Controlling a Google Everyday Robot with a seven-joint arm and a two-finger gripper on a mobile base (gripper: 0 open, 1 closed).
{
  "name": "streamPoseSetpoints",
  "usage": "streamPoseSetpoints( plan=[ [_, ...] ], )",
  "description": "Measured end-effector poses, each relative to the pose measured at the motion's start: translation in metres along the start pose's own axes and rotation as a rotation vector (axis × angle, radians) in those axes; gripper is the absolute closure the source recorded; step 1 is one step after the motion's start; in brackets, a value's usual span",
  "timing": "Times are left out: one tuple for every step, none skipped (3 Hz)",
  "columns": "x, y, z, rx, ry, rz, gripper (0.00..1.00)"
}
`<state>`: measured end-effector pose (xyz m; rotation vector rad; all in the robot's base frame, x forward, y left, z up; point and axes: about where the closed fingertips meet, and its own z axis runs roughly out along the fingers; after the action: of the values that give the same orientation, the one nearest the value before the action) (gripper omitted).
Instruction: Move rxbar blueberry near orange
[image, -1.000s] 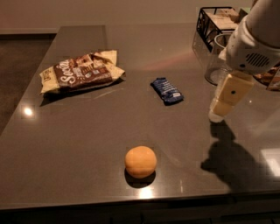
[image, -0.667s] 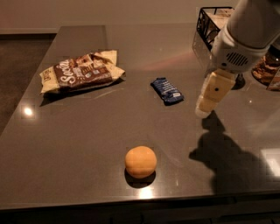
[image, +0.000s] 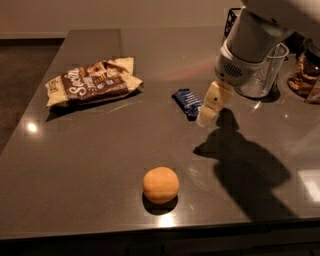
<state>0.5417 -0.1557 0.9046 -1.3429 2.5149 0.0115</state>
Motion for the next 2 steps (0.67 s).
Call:
streamPoseSetpoints(
  plan=[
    [-0.014, -0.008, 0.023, -0.03, -0.004, 0.065, 0.0],
    [-0.032, -0.013, 0.045, -0.05, 0.0, 0.114, 0.0]
  ],
)
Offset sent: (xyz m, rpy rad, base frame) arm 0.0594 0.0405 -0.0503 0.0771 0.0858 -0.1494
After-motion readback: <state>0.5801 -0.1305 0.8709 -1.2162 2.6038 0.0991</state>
